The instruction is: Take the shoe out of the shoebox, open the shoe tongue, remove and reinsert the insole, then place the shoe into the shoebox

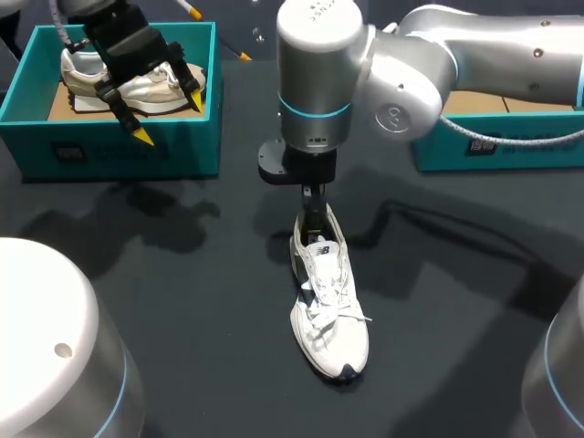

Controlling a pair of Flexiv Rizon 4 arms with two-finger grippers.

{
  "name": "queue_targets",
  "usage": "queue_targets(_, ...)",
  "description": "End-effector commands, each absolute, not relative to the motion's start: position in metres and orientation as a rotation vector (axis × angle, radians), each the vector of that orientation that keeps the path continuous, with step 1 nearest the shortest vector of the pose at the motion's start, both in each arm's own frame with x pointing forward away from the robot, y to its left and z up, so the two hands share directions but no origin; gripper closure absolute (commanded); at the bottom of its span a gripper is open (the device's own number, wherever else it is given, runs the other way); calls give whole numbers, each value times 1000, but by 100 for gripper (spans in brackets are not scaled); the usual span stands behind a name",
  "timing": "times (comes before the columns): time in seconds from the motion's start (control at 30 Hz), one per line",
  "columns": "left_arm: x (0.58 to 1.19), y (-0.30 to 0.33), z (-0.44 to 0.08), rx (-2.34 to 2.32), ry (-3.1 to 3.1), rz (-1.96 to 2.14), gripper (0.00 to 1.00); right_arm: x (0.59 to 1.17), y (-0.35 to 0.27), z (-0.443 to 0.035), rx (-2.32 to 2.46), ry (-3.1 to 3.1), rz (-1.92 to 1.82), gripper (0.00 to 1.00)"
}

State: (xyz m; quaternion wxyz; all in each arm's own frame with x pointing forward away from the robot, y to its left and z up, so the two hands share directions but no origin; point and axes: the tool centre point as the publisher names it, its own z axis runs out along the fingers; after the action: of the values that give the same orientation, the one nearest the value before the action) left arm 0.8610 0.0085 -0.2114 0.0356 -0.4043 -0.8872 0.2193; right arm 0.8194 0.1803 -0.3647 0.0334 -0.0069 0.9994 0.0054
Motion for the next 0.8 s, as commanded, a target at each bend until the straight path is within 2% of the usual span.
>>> queue_targets(0.03,860,9,-211,-1244,-2727,671,0,821,180,-370,-22,3081,27,4)
queue_targets(0.17,860,9,-211,-1244,-2727,671,0,820,181,-373,-23,3081,36,7)
queue_targets(0.4,860,9,-211,-1244,-2727,671,0,819,181,-379,-32,3085,52,24)
queue_targets(0.47,860,9,-211,-1244,-2727,671,0,818,181,-380,-34,3088,55,33)
queue_targets(0.5,860,9,-211,-1244,-2727,671,0,818,181,-380,-36,3089,56,43)
queue_targets(0.53,860,9,-211,-1244,-2727,671,0,818,181,-380,-39,3090,56,47)
queue_targets(0.67,860,9,-211,-1244,-2727,671,0,816,181,-382,-48,3092,61,53)
queue_targets(0.8,860,9,-211,-1244,-2727,671,0,814,181,-383,-52,3093,68,62)
